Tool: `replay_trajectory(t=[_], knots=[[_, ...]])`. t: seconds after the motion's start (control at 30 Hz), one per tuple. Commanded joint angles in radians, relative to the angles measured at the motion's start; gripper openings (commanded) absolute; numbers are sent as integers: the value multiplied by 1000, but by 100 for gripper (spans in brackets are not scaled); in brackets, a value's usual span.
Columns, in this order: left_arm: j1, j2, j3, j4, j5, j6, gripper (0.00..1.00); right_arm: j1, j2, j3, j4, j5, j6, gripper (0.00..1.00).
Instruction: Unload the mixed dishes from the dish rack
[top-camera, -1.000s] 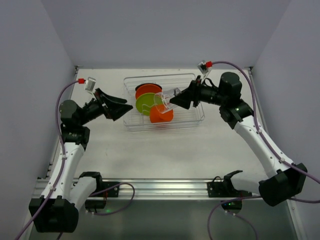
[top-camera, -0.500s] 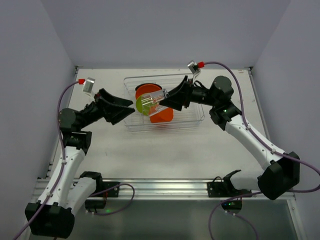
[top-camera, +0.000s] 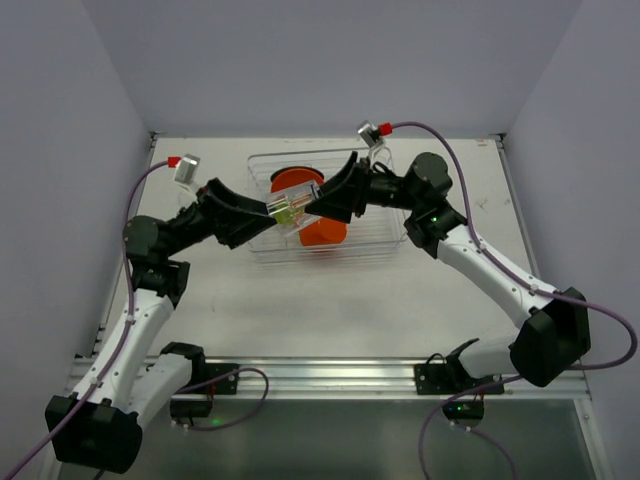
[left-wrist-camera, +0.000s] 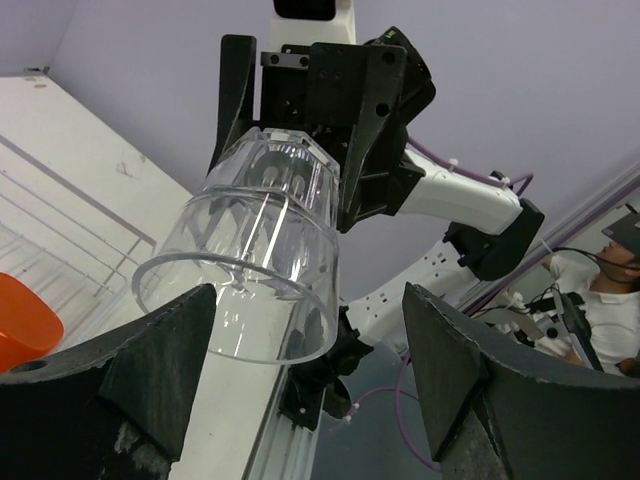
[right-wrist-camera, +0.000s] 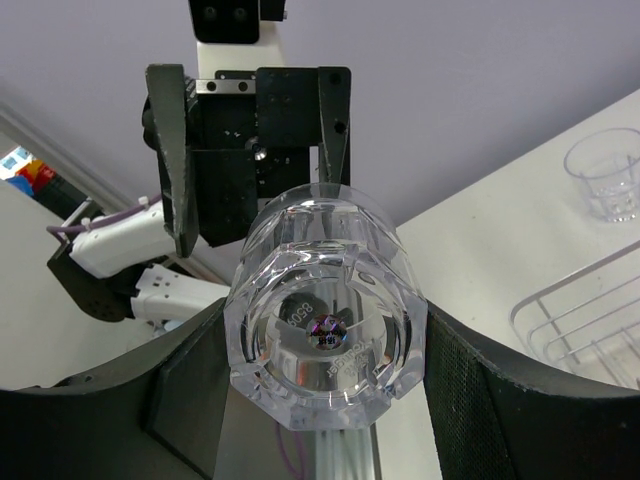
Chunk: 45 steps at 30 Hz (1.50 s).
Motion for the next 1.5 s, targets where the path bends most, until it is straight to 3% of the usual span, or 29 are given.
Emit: replay_trajectory(t=[0.0, 0.2, 0.43, 0.73, 0.83, 1.0, 1.03, 1.1, 1.47], knots=[[-17, 4, -7, 57, -8, -33, 79, 18, 14, 63, 89, -3, 16, 0], [-28, 4, -13, 76, -8, -51, 69, 28, 37, 87, 80, 0, 4, 0], [-28, 1, -19, 85, -9, -70, 47, 34, 48, 99, 68, 5, -10, 0], [-28, 4, -34, 100, -15, -88, 31, 40, 51, 98, 51, 18, -29, 0], [-29, 4, -39, 106, -17, -94, 19, 45, 50, 99, 34, 28, -45, 0], [-29, 7, -41, 108, -15, -94, 13, 49, 50, 102, 22, 35, -56, 0], [-29, 5, -41, 108, -14, -96, 6, 49, 53, 107, 11, 35, -62, 0], [-29, 5, -41, 108, -15, -96, 0, 54, 53, 109, 3, 40, -70, 0], [-29, 8, -51, 189, -17, -148, 0, 61, 50, 72, 19, 54, -78, 0]])
